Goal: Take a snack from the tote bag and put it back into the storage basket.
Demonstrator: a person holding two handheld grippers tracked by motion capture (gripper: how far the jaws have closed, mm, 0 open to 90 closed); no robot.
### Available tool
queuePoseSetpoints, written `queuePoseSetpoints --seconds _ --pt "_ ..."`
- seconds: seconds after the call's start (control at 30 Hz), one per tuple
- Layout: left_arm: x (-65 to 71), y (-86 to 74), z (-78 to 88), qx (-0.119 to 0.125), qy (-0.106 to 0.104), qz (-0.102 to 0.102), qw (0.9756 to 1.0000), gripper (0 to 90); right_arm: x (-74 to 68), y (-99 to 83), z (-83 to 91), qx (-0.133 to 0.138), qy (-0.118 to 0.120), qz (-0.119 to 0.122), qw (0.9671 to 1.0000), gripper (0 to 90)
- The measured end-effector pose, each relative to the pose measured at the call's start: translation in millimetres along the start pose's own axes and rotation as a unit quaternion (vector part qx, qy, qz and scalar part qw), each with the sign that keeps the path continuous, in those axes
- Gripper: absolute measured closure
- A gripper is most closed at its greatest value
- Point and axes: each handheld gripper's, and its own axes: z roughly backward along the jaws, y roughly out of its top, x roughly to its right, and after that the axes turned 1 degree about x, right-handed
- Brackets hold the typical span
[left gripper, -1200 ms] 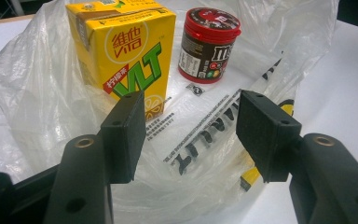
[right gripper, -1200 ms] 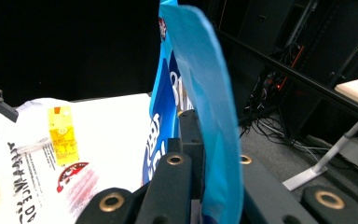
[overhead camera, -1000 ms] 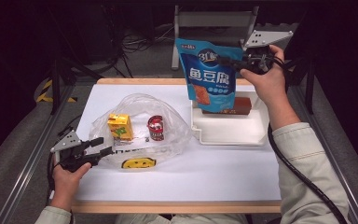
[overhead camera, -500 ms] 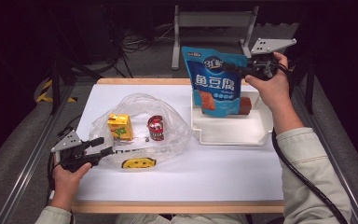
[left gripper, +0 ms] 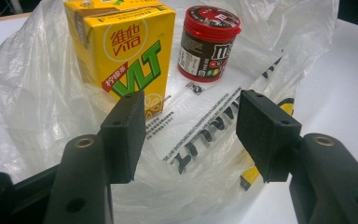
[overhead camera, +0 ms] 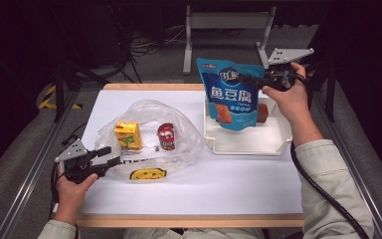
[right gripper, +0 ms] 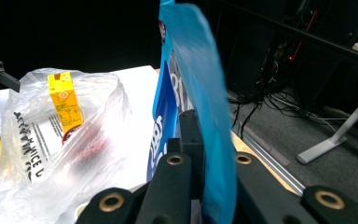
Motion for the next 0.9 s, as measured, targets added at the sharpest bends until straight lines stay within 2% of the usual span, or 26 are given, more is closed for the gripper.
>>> queuePoseSetpoints --seconds 0.47,0.9 --pt "-0.4 -0.1 0.4 0.0 0.0 -0.001 1.0 43.2 4.5 -17.3 -10.2 -0.001 0.012 -0.014 0.9998 89.8" --pt "-0.6 -0.1 0.5 -0.001 0.0 0.0 1.0 43.2 9.6 -30.9 -16.6 -0.003 0.012 -0.025 0.9996 89.8"
